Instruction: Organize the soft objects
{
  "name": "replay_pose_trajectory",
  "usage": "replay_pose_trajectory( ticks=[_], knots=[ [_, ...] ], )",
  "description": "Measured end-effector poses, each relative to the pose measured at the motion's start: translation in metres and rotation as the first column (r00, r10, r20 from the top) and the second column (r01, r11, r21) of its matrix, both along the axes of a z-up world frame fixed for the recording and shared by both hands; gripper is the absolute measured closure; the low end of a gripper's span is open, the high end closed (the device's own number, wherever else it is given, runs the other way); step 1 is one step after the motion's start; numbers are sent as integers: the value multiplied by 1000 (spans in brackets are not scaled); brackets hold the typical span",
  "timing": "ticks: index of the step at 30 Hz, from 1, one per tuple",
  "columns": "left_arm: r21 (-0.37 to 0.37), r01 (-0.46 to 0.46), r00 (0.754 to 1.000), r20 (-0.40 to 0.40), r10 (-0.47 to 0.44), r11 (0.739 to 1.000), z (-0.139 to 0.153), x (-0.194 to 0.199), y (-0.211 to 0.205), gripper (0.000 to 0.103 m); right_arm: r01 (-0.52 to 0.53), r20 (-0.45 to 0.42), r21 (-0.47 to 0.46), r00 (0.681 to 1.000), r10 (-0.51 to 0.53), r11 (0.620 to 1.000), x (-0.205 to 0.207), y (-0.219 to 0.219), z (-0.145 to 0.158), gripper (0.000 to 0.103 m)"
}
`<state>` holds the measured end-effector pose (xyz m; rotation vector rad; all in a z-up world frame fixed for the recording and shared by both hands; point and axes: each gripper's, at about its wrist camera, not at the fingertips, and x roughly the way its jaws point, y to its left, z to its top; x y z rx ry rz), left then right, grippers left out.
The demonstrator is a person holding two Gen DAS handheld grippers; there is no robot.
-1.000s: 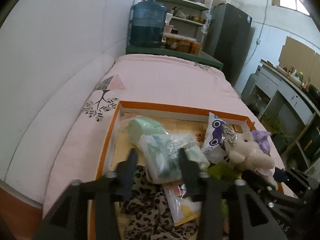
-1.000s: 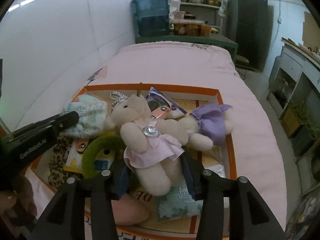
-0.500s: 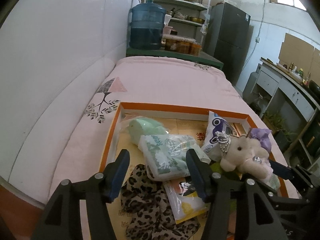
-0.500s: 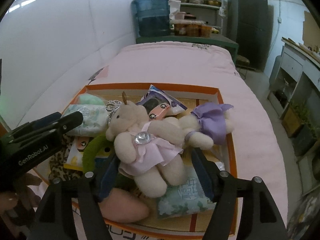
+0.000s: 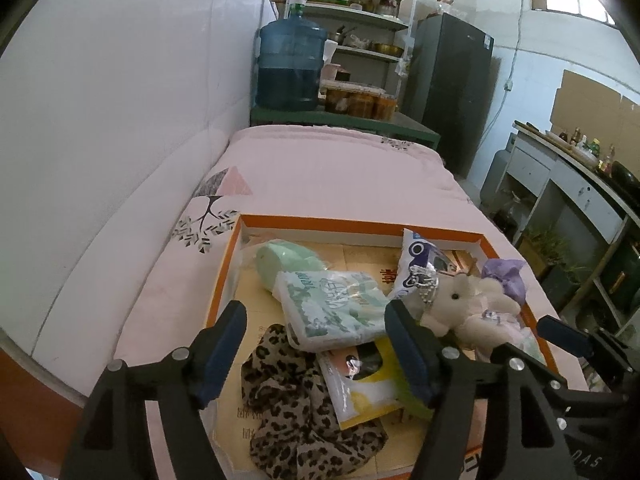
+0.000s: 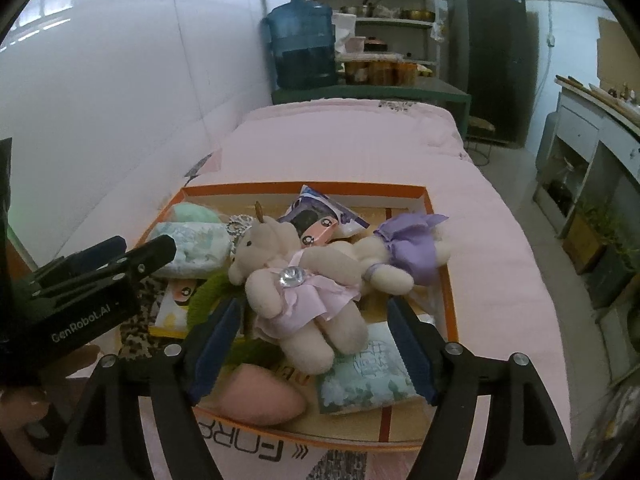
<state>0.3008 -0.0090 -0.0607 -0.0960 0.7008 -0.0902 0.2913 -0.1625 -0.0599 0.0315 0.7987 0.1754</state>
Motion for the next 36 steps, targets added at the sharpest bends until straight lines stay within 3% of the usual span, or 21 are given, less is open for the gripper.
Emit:
replay_pose_trajectory(
  ticks=[25, 36],
  knots=[
    [36, -13, 999, 48, 12, 999, 30, -59, 1, 32, 69, 50, 19, 996, -70, 997, -49, -4, 24, 26],
    [29, -19, 999, 51, 17, 999, 44, -96, 1, 32, 89, 73, -26, 994, -87, 996, -84, 1, 36, 26]
  ],
)
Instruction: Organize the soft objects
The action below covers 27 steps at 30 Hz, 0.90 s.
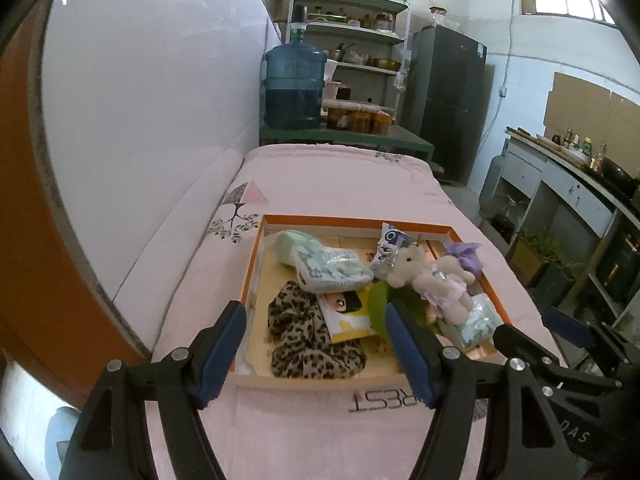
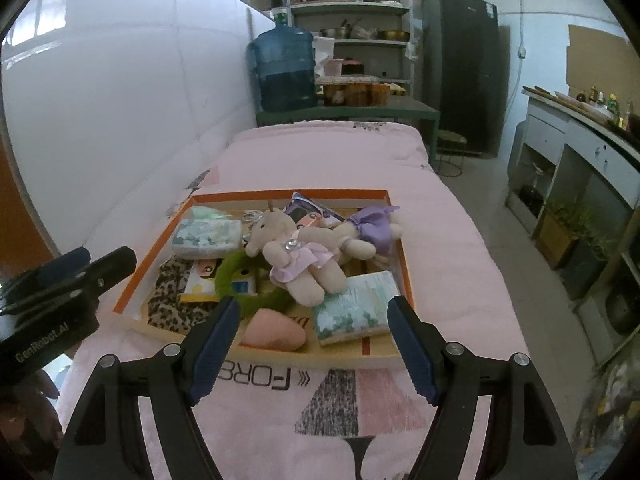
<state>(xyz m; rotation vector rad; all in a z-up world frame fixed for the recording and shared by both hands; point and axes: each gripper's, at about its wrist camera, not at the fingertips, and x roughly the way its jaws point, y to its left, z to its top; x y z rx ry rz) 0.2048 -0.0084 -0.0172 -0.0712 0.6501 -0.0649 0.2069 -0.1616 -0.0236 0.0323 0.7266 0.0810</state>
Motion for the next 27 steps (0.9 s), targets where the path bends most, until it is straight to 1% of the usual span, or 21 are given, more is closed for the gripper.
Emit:
replay_pose_trajectory(
  ticks=[6, 9, 13, 17, 20, 24, 27],
  knots=[
    [1, -5, 1000, 2, 5, 1000, 8, -20, 0, 32, 2, 16, 15, 1000, -2, 1000, -21, 1, 11, 26],
    [6, -32, 999, -19, 32, 999, 10, -32, 1, 35, 6, 28, 3, 1000, -6, 1000, -34, 3, 18, 26],
    [12, -54, 998, -26, 54, 998, 12, -49, 4, 35, 12, 37, 13, 999, -13, 1000, -49, 4, 25, 26],
    [52, -67, 997, -30, 68, 996, 15, -61, 2, 35, 12, 47, 20, 999, -13, 1000, -65, 6, 32, 26],
    [76, -65, 998, -18, 66, 995, 19, -73, -2, 35, 7, 52, 25, 999, -8, 1000, -76, 8, 35, 26],
    [65, -68, 998, 3, 68, 996, 24, -87, -1, 35, -1, 51, 32, 999, 0, 999, -89, 11, 39, 26],
    [62, -93, 995, 28, 92, 994, 29, -100, 1, 35, -4, 50, 38, 999, 2, 999, -100, 14, 43, 26]
  ],
)
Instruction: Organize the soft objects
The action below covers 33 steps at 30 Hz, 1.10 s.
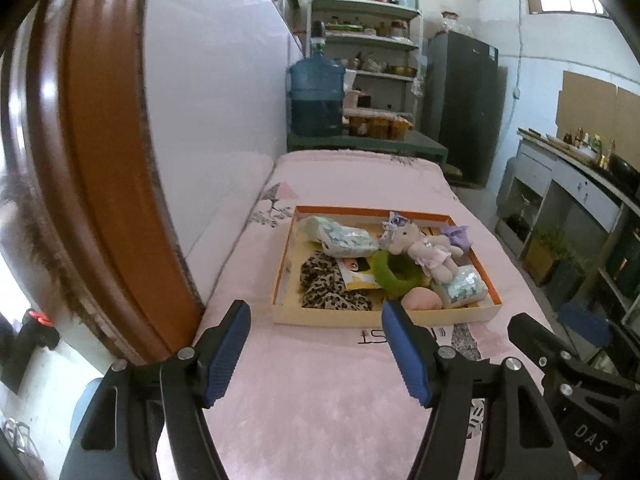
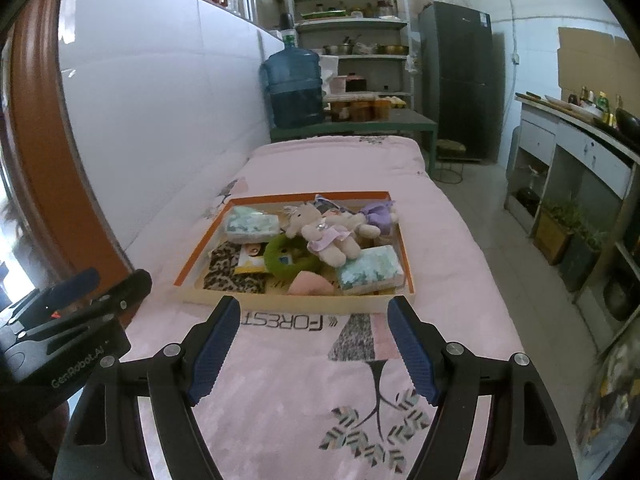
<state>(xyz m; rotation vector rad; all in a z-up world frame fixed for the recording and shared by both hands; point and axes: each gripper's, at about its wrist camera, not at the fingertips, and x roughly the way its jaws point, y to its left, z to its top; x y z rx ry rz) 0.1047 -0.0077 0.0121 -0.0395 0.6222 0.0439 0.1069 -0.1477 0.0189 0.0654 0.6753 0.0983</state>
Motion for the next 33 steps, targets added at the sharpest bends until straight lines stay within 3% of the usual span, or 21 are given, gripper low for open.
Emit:
replay_pose_trajectory(
  ticks=[9, 33],
  knots=[
    [-48, 5, 999, 40, -3, 999, 13, -26, 7, 35, 60, 39, -17, 997, -60, 998, -30, 1, 17, 26],
    [10, 3, 999, 50, -3, 1000, 19, -55, 4, 36, 53, 71, -46, 996, -50, 998, -67, 27, 30, 26]
  ],
)
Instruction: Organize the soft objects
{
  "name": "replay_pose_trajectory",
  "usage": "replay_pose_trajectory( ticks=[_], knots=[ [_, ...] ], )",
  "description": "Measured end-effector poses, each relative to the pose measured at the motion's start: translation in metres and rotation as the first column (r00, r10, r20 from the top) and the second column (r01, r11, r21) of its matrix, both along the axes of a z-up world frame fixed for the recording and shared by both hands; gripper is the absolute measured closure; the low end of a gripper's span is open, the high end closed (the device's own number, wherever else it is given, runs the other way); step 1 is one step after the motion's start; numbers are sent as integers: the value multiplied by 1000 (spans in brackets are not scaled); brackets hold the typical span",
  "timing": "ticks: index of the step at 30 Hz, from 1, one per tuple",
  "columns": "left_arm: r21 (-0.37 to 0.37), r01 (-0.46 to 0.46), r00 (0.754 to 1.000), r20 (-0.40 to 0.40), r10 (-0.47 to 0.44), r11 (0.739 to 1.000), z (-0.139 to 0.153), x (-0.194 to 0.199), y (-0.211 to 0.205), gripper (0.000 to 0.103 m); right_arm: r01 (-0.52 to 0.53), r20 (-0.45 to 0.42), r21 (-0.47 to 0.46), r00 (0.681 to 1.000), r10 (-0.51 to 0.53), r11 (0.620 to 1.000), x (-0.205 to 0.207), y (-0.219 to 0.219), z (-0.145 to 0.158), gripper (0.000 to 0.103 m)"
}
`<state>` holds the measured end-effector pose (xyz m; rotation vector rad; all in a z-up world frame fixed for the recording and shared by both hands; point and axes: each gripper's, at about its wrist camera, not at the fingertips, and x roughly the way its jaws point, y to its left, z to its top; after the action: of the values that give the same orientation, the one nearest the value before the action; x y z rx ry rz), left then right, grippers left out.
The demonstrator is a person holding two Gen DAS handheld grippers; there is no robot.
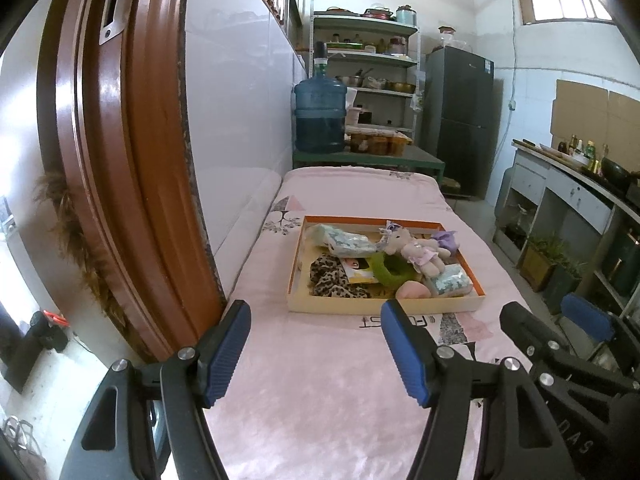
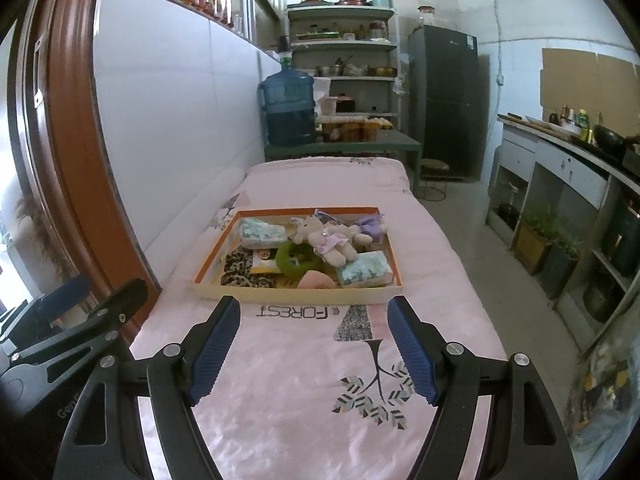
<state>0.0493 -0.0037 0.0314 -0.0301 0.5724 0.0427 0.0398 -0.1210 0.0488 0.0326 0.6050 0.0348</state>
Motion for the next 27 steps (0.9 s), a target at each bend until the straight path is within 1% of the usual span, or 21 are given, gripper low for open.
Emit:
replay_pose_trajectory(
  ticks=[27],
  knots=[
    [-2, -3, 1000, -16, 3, 1000, -6, 3, 5, 36, 6, -9, 4, 1000, -6, 1000, 1, -1, -1, 26]
  ],
)
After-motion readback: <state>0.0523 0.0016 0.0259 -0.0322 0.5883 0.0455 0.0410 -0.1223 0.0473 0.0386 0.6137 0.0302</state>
